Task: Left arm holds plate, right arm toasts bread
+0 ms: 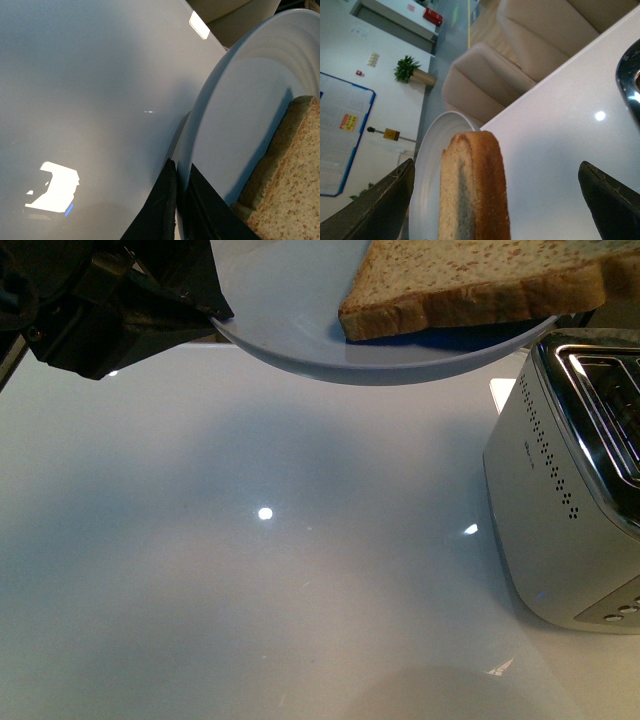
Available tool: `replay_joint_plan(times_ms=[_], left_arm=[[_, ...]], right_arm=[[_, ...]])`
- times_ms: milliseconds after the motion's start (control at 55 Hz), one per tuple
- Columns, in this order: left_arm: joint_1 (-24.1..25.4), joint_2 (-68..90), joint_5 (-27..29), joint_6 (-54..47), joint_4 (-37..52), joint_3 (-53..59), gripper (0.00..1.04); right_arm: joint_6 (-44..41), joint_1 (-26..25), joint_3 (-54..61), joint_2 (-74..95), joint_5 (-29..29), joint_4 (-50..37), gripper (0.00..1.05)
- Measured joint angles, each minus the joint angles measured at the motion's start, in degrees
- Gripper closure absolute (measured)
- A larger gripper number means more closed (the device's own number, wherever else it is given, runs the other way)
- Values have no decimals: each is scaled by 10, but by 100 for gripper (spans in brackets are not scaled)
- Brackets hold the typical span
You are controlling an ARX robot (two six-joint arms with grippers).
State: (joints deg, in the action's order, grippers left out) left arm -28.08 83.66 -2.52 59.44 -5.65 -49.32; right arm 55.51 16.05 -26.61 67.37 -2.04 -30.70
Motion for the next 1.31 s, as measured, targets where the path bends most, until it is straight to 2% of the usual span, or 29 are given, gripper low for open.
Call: replay_joint_plan(times_ms=[345, 636, 745, 909, 1182, 1309], left_arm=[[0, 0, 0, 0, 0, 0, 101], [0, 0, 0, 0, 0, 0, 101], [0, 0, 0, 0, 0, 0, 101], [0, 0, 0, 0, 0, 0, 101], [0, 0, 0, 1, 0, 0, 101], [0, 0, -1, 1, 0, 0, 101]], right_arm=[[39, 35, 2, 9, -21, -5, 10], [39, 38, 2, 7, -11, 1, 51], [39, 38, 2, 4, -8, 5, 78], [39, 36, 3, -11, -11, 8, 99], [32, -3, 2, -73, -31, 36, 101], [-2, -34, -19, -118, -36, 70, 101]])
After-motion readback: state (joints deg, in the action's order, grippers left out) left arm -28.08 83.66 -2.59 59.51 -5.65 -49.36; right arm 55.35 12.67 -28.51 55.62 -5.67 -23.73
